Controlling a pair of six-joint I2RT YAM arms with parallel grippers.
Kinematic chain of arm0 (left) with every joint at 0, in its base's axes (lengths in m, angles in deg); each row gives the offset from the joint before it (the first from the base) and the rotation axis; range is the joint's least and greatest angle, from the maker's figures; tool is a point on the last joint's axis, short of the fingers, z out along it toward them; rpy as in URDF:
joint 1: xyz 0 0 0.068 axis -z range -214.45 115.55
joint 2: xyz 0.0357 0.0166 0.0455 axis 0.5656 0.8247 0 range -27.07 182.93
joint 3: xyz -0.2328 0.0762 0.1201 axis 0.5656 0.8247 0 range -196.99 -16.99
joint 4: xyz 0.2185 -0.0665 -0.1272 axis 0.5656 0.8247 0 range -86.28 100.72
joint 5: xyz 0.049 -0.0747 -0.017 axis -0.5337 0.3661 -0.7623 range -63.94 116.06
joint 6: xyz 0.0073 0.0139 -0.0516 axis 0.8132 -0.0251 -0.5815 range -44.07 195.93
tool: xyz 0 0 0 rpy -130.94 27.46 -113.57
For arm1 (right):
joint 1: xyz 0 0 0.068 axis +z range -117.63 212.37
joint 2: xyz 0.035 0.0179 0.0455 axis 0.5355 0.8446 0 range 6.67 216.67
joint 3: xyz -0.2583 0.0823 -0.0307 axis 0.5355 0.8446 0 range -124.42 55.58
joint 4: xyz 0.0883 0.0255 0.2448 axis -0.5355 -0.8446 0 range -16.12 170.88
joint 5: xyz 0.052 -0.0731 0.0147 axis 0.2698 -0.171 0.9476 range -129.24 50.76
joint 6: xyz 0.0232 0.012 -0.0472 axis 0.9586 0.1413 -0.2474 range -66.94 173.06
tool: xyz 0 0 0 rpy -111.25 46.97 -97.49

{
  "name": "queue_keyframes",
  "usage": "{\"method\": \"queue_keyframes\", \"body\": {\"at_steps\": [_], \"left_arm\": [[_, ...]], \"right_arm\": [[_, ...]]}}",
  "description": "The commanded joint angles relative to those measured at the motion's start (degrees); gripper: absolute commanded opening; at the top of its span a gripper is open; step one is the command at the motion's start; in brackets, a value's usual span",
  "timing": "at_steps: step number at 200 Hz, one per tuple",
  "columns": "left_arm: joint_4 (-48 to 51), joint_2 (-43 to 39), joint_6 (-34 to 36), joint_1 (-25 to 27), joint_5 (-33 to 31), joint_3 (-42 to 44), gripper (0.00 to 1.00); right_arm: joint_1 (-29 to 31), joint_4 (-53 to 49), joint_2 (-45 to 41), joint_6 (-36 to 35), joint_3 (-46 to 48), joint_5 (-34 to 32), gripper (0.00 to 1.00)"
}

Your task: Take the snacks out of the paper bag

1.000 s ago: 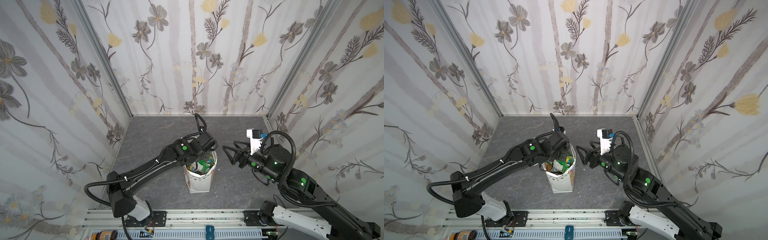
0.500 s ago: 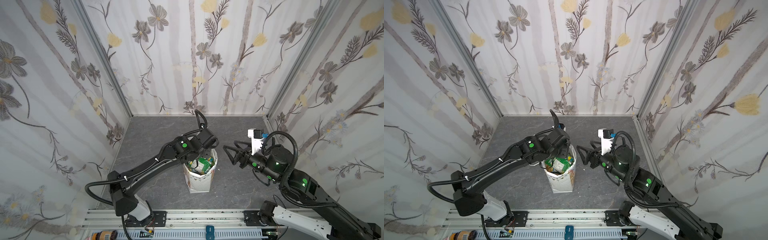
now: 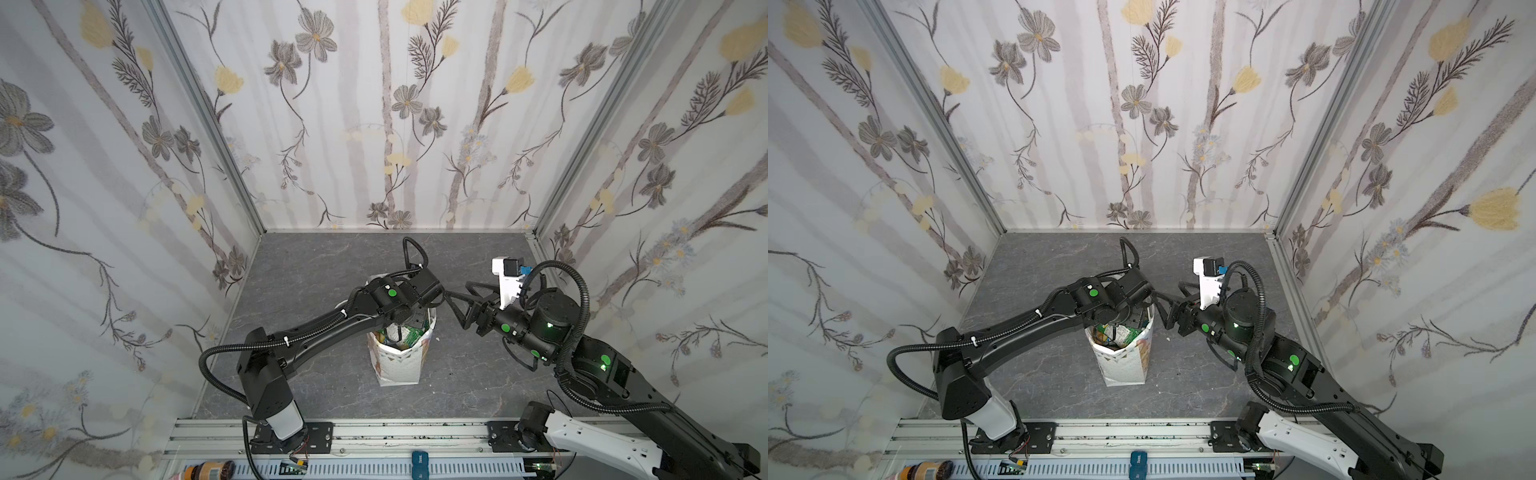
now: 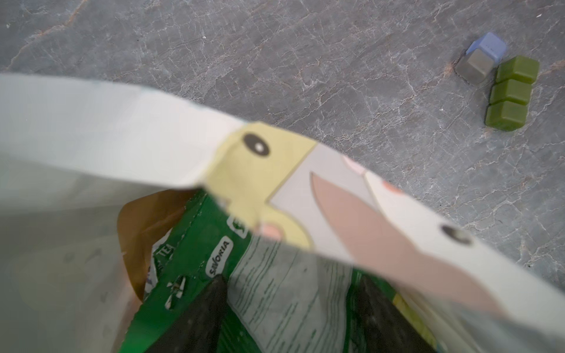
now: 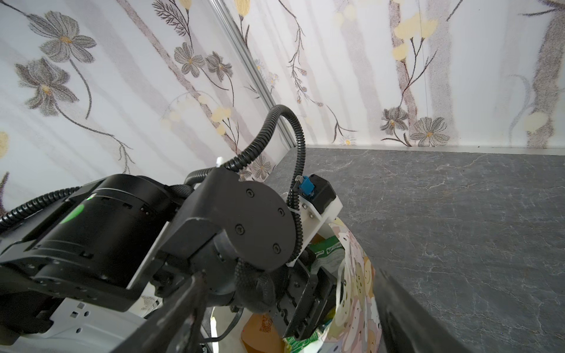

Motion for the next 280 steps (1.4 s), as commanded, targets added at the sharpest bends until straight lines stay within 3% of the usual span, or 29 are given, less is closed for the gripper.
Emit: {"method": "queue_keyframes", "body": {"at_steps": [1, 53, 80, 280], "left_arm": [[0.1, 0.6, -1.1, 0.0, 0.1, 0.8, 0.57], [-1.5, -0.5, -1.1, -0.1, -0.4, 2.0, 0.16], [-1.5, -1.6, -1.0, -0.1, -1.0, 1.9, 0.0], [-1.7, -11.6, 2.1, -0.2, -5.9, -1.9, 0.0]], "right_arm": [[0.0, 1.4, 0.4, 0.1, -0.4, -0.1, 0.85], [0.0, 1.2, 0.1, 0.1, -0.5, -0.2, 0.85], [0.1, 1.0, -0.4, 0.1, -0.6, -0.3, 0.85], [0.1, 2.1, -2.7, 0.3, 0.4, -2.8, 0.87]]}}
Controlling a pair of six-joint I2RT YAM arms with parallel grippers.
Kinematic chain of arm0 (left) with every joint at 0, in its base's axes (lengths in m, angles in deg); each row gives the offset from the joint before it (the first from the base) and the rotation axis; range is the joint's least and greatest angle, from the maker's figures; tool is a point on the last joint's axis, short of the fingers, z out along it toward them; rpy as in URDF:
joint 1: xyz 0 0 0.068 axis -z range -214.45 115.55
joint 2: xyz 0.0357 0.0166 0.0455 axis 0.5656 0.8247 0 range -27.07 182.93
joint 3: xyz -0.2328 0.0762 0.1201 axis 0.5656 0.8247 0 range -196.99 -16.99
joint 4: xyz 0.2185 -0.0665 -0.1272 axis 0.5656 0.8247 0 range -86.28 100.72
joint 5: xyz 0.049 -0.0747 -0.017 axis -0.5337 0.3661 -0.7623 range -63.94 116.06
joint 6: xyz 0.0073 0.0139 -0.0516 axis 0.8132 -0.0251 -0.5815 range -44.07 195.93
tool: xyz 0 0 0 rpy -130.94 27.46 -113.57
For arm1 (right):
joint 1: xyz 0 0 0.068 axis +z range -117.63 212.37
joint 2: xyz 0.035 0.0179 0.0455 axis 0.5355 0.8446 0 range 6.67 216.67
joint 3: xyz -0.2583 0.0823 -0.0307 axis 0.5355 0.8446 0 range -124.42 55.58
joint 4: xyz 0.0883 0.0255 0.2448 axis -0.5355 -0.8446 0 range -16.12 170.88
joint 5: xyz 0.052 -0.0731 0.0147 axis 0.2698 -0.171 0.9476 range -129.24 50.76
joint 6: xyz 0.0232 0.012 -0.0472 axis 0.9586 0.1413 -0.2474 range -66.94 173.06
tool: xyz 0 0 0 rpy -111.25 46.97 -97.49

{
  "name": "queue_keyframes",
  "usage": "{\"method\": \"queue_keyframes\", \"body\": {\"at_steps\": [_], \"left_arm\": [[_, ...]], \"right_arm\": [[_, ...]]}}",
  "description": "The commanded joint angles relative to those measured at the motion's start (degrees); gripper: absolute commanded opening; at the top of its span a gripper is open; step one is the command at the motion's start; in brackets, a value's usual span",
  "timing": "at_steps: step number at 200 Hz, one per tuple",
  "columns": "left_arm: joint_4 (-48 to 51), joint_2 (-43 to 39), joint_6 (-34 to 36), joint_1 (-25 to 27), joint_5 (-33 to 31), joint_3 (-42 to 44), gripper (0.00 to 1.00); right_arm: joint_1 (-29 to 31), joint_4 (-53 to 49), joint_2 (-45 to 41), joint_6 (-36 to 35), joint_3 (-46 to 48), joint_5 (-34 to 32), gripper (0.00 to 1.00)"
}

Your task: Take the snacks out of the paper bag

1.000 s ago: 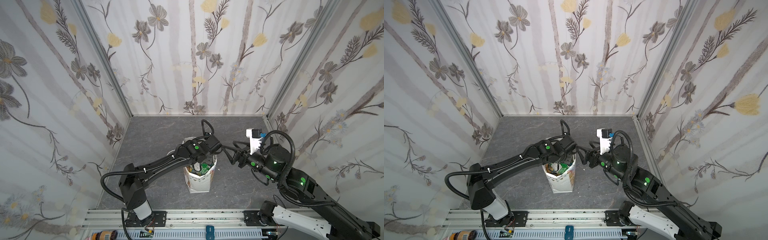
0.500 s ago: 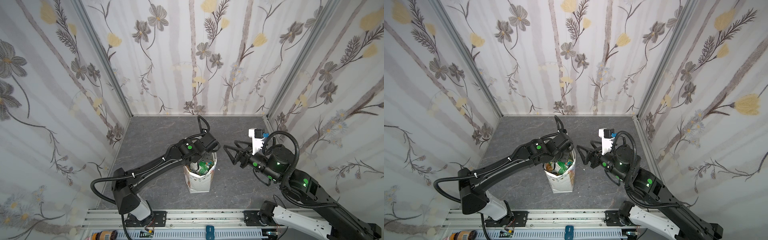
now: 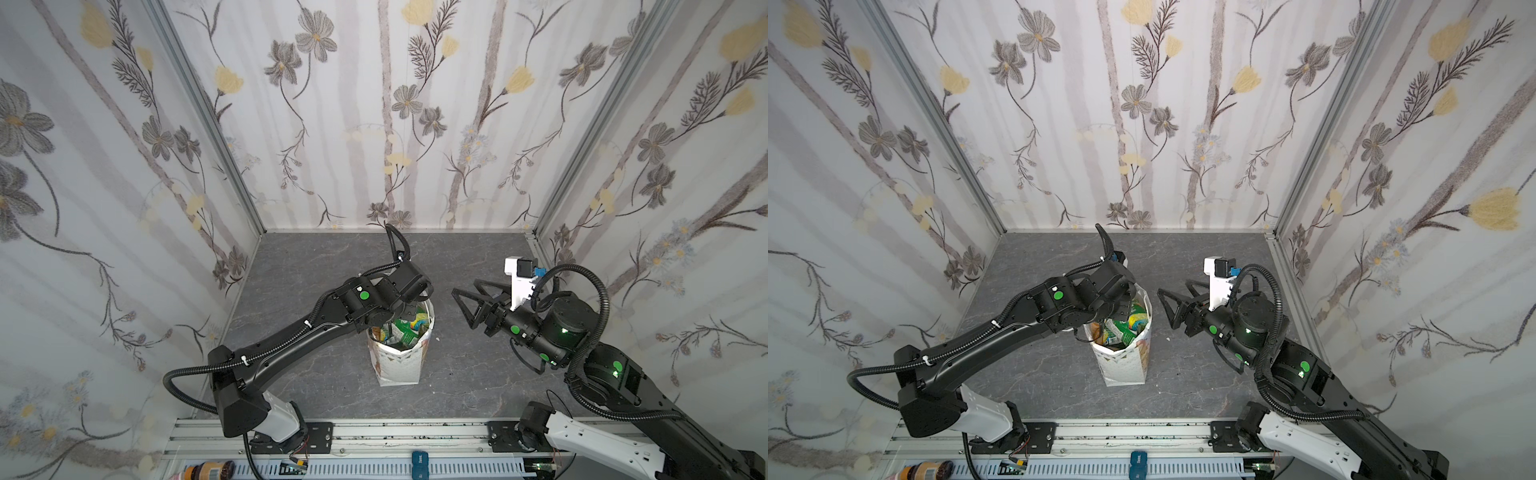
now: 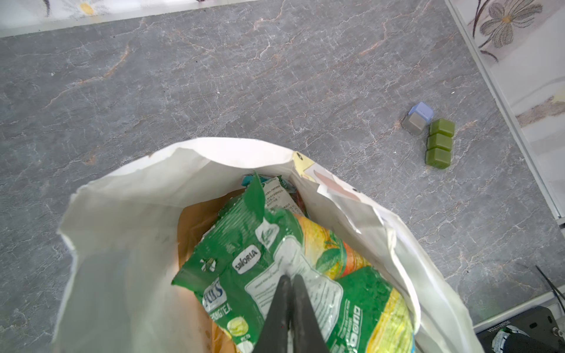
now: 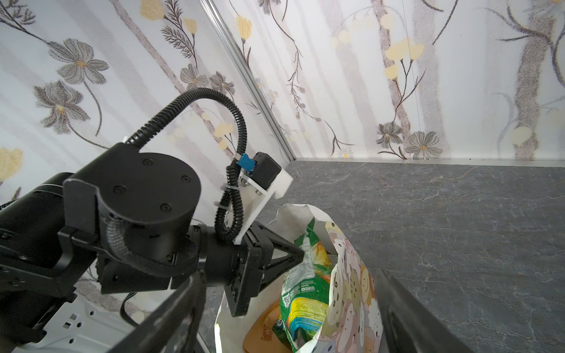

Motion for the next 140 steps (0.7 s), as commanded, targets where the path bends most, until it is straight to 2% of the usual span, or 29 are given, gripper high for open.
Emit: {"method": "queue_keyframes", "body": {"at_steps": [1, 35, 49, 95, 120, 134, 140], "left_arm": [[-0.7, -1.3, 1.3, -0.1, -3.6, -1.2, 0.0], [-1.3, -2.3, 2.7, -0.1, -4.4, -2.5, 0.0], [-1.6, -2.5, 2.9, -0.2, -4.2, -3.0, 0.0], [-2.4, -3.2, 4.5, -0.2, -3.6, -4.4, 0.0], [-0.4, -2.3, 3.4, -0.5, -2.9, -4.4, 0.0], [0.9, -1.4, 1.4, -0.6, -2.5, -3.7, 0.37], [1.0, -1.2, 0.7, -0.8, -2.8, -3.2, 0.47]], "right_arm": [[0.1, 1.9, 0.0, 0.3, 0.3, -1.0, 0.87], [0.0, 2.4, 1.0, -0.6, 0.6, 0.4, 0.87], [0.1, 2.6, 2.3, -2.0, 0.5, 3.2, 0.87], [0.1, 1.5, 10.5, -4.8, -1.9, 10.8, 0.87], [0.1, -0.3, 14.3, -4.7, -3.8, 10.6, 0.86], [0.1, -0.3, 14.5, -4.5, -3.6, 9.8, 0.87], [0.0, -0.3, 14.5, -4.4, -3.5, 9.3, 0.87]]}}
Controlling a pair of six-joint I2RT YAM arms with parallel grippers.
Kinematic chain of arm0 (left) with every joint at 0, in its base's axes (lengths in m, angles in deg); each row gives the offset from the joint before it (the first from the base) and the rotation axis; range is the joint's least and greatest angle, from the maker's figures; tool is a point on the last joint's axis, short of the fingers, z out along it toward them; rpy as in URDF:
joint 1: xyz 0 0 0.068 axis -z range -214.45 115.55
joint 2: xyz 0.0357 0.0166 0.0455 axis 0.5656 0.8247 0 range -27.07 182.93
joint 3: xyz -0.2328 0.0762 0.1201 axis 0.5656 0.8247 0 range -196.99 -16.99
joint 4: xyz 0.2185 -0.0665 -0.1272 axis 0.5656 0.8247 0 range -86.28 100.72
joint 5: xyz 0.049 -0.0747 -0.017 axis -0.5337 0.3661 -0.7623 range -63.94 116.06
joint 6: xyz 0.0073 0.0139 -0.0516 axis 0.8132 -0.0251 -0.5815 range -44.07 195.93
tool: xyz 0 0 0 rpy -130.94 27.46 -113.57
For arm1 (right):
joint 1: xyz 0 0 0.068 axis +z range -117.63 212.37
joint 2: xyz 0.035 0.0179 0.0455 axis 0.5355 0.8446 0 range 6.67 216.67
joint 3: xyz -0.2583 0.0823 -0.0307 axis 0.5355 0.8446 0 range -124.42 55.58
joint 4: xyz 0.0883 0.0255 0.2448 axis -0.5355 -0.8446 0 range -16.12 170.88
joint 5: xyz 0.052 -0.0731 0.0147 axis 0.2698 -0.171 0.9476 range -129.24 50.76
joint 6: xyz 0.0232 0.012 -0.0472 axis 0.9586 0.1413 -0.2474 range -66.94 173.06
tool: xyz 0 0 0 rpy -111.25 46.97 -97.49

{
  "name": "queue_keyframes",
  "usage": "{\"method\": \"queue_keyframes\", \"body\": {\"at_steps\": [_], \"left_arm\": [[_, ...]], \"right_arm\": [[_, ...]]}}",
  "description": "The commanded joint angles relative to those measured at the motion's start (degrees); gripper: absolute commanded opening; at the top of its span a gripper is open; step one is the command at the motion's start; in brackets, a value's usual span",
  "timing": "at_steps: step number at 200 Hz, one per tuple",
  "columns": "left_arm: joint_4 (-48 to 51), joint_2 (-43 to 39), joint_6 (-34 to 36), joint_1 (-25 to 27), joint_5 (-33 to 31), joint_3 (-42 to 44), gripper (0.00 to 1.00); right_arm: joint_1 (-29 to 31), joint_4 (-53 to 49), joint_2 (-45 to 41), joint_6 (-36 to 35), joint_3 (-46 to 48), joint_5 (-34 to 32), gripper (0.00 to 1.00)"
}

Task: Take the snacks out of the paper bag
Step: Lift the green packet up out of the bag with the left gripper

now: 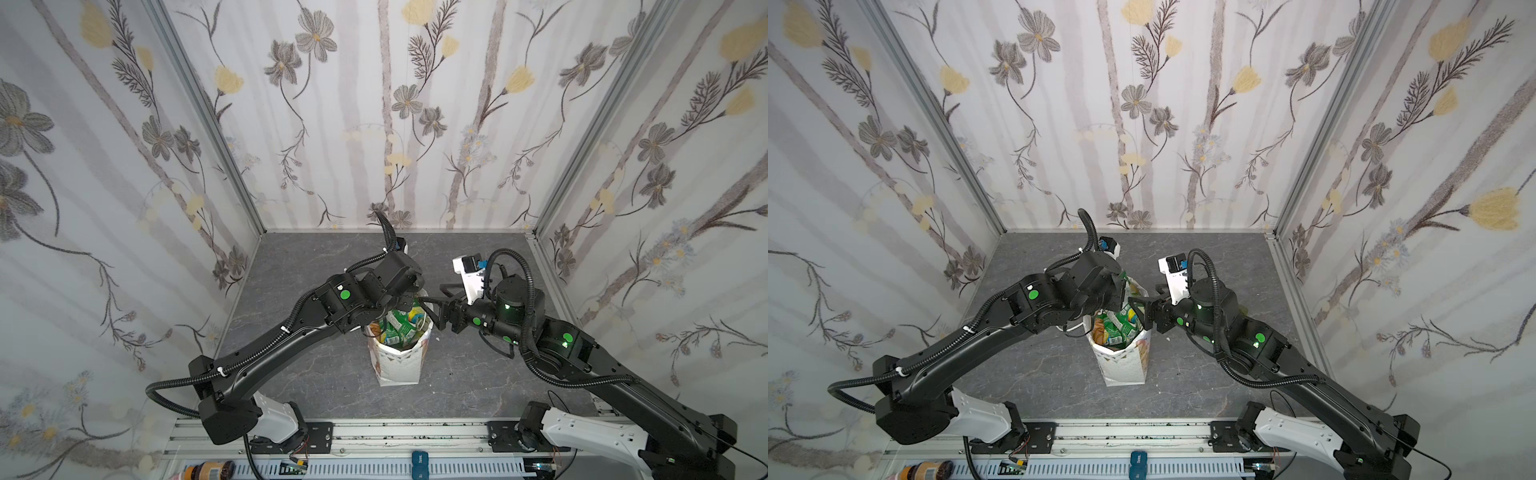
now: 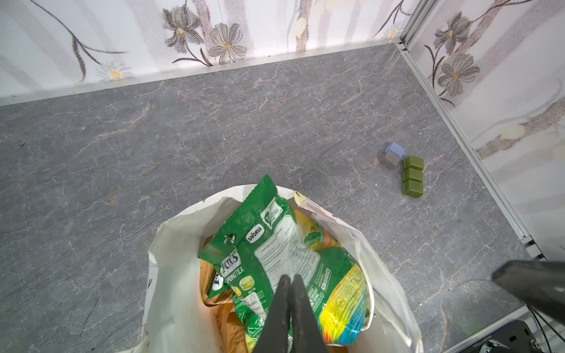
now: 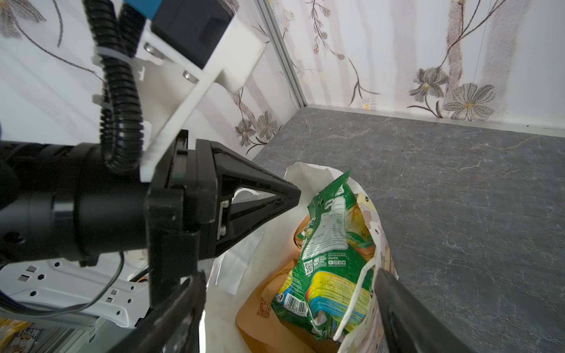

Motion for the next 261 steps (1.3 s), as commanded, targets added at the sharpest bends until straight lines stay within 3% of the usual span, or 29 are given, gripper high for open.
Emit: {"method": "queue_keyframes", "body": {"at_steps": [1, 11, 22, 91, 122, 182, 211, 261], "left_arm": [[2.0, 1.0, -3.2, -0.3, -0.6, 0.8, 0.48], [1.0, 1.3, -4.0, -0.6, -0.2, 2.1, 0.6], [-0.8, 1.6, -4.5, -1.1, 0.9, 3.5, 0.66], [-6.2, 7.2, -5.6, -2.7, 7.0, 4.6, 0.85], [-7.5, 7.7, -6.8, -2.7, 8.6, 6.9, 0.86], [-7.6, 7.2, -7.4, -2.7, 8.0, 8.9, 0.26], [-8.1, 6.2, -7.3, -2.8, 7.8, 9.0, 0.03], [-8.3, 2.8, -6.3, -2.8, 6.5, 8.5, 0.0]], "right_arm": [[0.0, 0.4, 0.4, -0.3, -0.4, -0.1, 0.87], [0.1, 0.4, 0.2, -0.1, -0.1, -0.6, 0.87], [0.0, 0.4, -0.1, 0.2, 0.2, -1.0, 0.87], [-0.1, -0.2, -4.2, 1.4, 2.5, -4.0, 0.87], [-0.1, -0.5, -4.5, 1.5, 2.8, -4.1, 0.87], [-0.1, -0.5, -4.6, 1.6, 2.4, -4.4, 0.87], [-0.1, -0.4, -5.3, 1.8, 2.5, -5.2, 0.87], [-0.1, -0.2, -6.1, 2.5, 2.4, -6.9, 0.87]]}}
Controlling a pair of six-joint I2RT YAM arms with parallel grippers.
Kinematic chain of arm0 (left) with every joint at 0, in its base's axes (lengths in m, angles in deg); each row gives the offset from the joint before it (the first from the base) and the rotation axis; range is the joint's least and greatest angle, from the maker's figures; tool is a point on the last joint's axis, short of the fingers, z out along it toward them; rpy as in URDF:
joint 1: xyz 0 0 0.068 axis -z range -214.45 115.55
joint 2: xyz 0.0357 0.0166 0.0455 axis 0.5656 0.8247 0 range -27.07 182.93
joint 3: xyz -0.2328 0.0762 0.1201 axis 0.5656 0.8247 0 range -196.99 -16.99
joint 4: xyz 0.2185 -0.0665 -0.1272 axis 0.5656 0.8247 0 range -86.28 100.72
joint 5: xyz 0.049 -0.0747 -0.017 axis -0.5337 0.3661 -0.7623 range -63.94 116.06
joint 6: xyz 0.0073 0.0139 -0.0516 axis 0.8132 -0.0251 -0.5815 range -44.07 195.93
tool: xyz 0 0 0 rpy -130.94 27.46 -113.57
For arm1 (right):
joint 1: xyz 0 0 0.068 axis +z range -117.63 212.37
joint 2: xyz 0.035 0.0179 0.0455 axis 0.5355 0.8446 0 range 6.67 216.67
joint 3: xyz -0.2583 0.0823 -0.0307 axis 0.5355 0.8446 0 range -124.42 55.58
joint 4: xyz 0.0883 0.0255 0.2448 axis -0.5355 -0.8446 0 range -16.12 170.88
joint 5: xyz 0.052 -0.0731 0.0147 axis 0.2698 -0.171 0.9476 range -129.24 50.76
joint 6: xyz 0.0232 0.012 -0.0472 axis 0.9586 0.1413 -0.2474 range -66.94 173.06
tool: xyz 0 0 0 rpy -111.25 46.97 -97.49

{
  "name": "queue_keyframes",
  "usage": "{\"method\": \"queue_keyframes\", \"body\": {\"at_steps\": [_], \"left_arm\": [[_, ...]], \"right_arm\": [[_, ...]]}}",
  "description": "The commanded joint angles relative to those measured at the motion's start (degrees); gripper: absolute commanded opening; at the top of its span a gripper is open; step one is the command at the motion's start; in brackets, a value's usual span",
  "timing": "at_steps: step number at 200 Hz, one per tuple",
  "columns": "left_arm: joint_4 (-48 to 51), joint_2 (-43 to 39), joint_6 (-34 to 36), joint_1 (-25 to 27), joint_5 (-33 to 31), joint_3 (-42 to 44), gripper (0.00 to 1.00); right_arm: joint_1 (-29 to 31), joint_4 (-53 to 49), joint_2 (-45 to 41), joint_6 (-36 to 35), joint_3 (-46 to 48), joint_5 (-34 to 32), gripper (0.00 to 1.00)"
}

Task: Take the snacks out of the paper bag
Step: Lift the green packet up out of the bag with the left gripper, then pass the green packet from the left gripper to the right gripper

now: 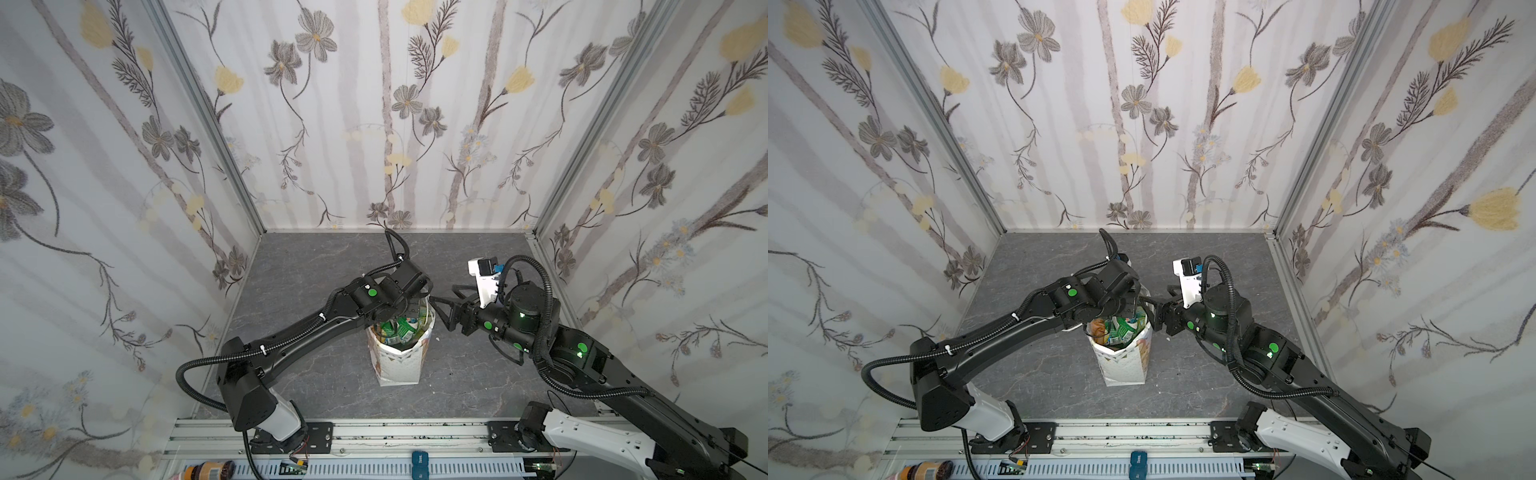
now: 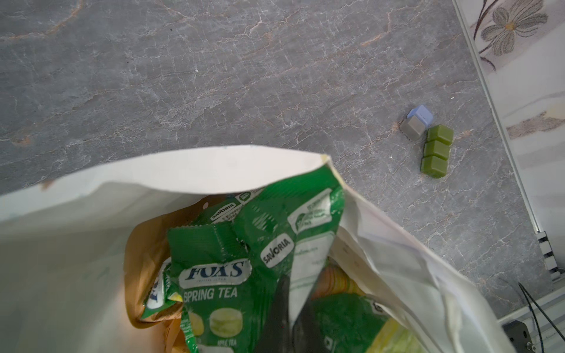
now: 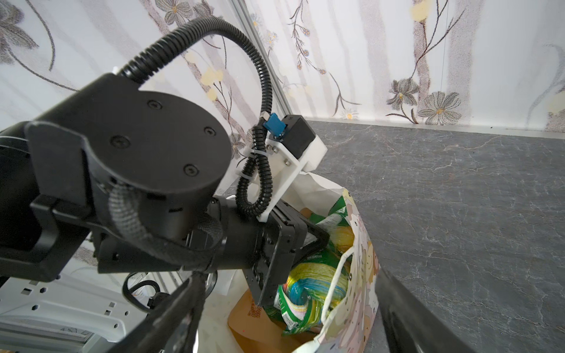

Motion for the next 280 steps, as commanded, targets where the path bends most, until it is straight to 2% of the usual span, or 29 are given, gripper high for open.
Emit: {"method": "queue_keyframes", "body": {"at_steps": [1, 62, 104, 154, 207, 280], "left_arm": [[-1.1, -2.0, 0.3, -0.1, -1.6, -0.4, 0.0], [-4.6, -8.1, 3.2, -0.1, -3.2, -1.4, 0.0], [-9.0, -11.6, 5.8, -0.1, -2.9, -1.9, 0.0], [-9.1, -12.9, 12.1, 0.0, -9.1, -5.3, 0.0], [-11.3, -12.1, 15.2, 0.5, -6.9, -8.9, 0.0], [-11.6, -10.6, 15.9, 2.2, -5.7, -11.4, 0.0]], "right_arm": [[0.0, 0.5, -0.4, 0.4, -0.3, -2.1, 0.87], [0.0, 2.7, -2.5, 1.3, -0.6, -3.4, 0.87], [0.0, 4.0, -1.9, 1.7, -1.2, 0.3, 0.87], [0.0, 5.1, 0.6, 1.3, -3.0, 4.6, 0.87], [0.0, 6.6, 4.1, 0.2, -5.5, 8.6, 0.88], [-1.0, 6.8, 12.3, -2.5, -10.7, 7.6, 0.91]]}}
